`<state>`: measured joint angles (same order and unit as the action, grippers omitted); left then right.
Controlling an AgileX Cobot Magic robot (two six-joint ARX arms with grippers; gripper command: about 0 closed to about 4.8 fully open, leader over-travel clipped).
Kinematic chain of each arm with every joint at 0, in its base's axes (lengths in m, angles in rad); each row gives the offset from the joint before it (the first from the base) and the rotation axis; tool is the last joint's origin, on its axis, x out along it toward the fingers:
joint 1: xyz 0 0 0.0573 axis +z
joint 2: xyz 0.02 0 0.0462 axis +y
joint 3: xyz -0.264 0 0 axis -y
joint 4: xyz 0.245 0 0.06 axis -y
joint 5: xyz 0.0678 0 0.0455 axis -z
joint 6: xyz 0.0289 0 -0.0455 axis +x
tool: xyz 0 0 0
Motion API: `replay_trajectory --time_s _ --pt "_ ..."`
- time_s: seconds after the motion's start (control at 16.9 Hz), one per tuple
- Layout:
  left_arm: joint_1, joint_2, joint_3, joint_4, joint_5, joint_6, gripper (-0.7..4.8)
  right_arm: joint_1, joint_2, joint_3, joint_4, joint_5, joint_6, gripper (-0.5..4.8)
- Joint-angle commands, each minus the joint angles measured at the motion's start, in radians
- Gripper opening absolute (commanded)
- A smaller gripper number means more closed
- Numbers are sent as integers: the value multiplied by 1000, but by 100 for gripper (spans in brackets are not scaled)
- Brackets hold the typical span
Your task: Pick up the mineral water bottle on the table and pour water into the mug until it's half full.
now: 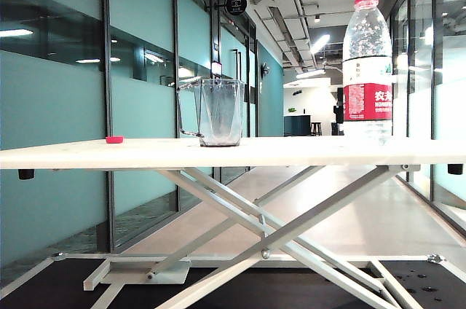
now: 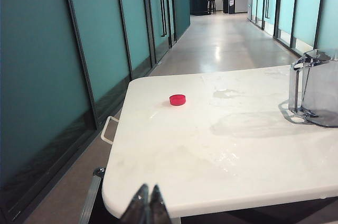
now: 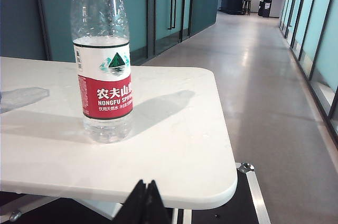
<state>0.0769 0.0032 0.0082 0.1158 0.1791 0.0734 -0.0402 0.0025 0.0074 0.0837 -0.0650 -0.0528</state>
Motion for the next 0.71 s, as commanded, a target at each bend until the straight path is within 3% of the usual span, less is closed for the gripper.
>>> replay_trajectory --time_s 0.06,0.53,0.71 --pt "0 0 2 13 0 -3 -5 0 0 -2 10 -5 0 -1" --pt "0 0 2 13 6 -7 -5 0 0 -2 10 -6 1 -1" --pt "0 0 2 12 189 -30 -5 0 0 -2 13 -142 6 -1"
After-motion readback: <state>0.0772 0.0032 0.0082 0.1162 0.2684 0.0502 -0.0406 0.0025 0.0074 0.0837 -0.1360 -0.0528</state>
